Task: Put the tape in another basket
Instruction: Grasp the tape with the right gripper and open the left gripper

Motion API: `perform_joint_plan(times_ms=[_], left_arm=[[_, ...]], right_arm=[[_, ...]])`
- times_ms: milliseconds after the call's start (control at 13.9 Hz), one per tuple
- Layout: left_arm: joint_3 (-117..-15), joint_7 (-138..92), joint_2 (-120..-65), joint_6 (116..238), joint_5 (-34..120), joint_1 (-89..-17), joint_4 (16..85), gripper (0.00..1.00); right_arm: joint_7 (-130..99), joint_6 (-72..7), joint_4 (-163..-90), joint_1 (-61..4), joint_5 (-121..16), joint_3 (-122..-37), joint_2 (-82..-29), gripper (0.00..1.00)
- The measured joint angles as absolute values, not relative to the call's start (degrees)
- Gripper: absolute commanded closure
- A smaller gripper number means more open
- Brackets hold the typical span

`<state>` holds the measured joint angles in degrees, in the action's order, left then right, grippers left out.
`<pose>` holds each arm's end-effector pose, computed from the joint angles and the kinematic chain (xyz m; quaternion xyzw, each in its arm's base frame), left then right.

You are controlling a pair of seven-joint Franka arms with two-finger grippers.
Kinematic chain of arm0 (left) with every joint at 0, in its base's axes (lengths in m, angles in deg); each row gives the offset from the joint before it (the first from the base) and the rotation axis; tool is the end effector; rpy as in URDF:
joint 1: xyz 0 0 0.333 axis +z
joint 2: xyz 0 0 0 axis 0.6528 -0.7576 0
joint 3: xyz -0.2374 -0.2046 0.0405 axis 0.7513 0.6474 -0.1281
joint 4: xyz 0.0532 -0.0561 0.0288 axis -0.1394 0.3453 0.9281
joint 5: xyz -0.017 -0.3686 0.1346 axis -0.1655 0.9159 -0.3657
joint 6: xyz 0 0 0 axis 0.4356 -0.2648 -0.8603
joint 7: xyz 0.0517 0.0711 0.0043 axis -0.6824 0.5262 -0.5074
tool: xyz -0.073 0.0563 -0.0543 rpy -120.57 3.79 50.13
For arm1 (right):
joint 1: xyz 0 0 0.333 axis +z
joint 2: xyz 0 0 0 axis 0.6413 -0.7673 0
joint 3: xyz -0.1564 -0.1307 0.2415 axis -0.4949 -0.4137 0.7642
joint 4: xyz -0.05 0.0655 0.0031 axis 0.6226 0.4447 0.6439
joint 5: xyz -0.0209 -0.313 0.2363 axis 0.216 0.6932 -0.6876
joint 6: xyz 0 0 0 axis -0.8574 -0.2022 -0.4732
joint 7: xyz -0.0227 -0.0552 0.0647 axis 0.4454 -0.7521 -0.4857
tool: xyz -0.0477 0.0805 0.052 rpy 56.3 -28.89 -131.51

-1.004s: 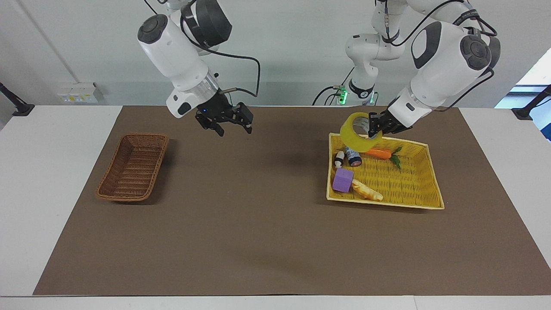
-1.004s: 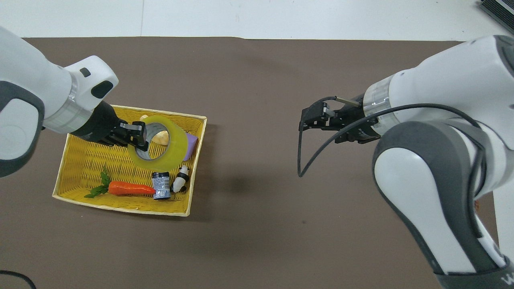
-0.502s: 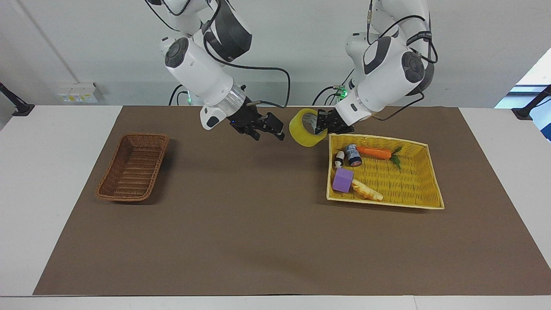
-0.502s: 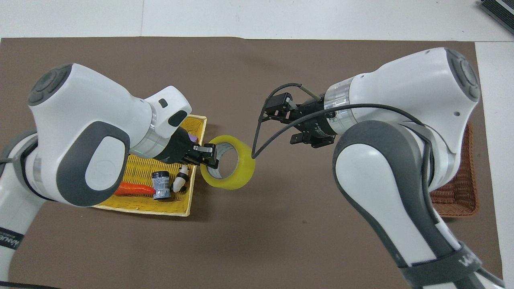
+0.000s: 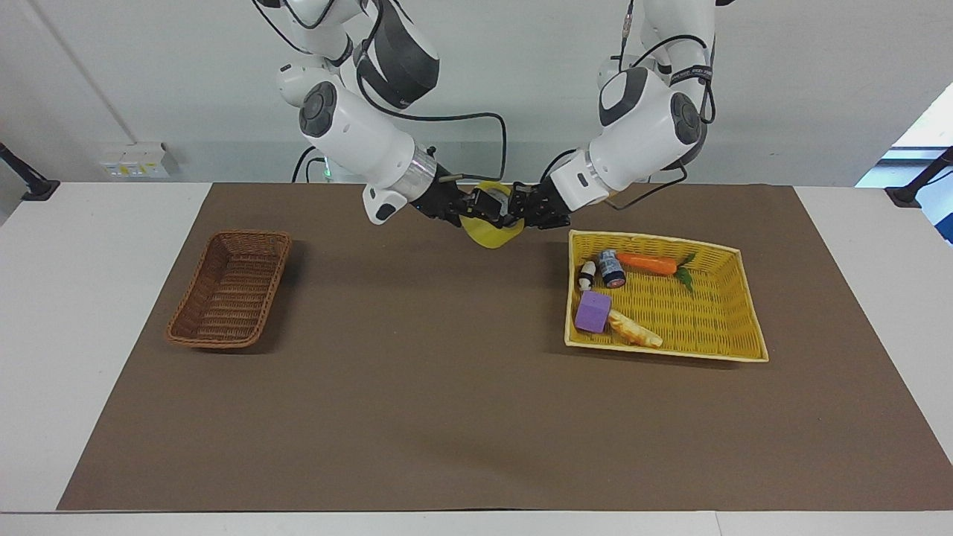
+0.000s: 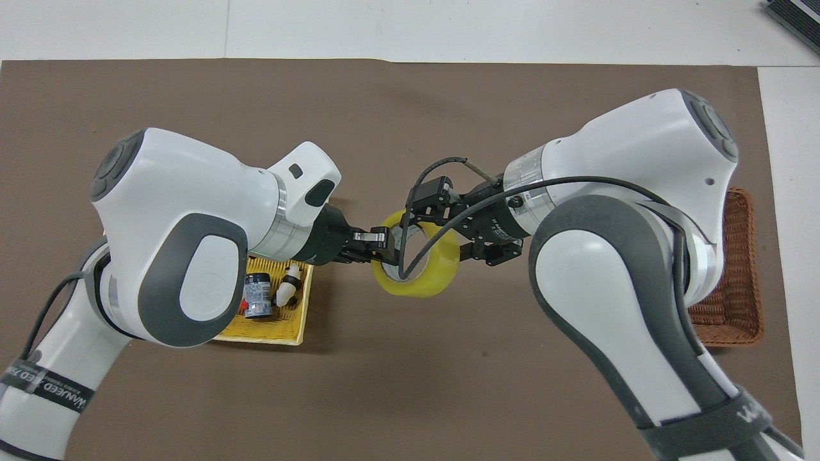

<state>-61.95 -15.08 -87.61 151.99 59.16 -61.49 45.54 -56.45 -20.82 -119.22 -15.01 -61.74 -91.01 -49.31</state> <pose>0.5097 -0.3175 0.5052 0.9419 -0.0416 -0.0721 0.3254 0.5592 0.2672 0.5223 -0.9269 0.1899 0.1416 0.2911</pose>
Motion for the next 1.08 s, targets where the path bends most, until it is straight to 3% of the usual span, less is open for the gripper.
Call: perform_joint_plan(times_ms=[359, 1076], left_arm=[[-61.54, -15.58, -87.85, 154.30, 61.01, -62.27, 45.66, 1.00], [-62.66, -15.71, -87.84, 154.37, 61.63, -62.27, 45.68, 1.00]], right_arm=[[-49.22, -13.09, -119.22, -20.06, -66.77, -90.91, -48.69, 0.00], [-49.13, -13.65, -119.72, -19.21, -66.83, -90.91, -47.90, 0.00]])
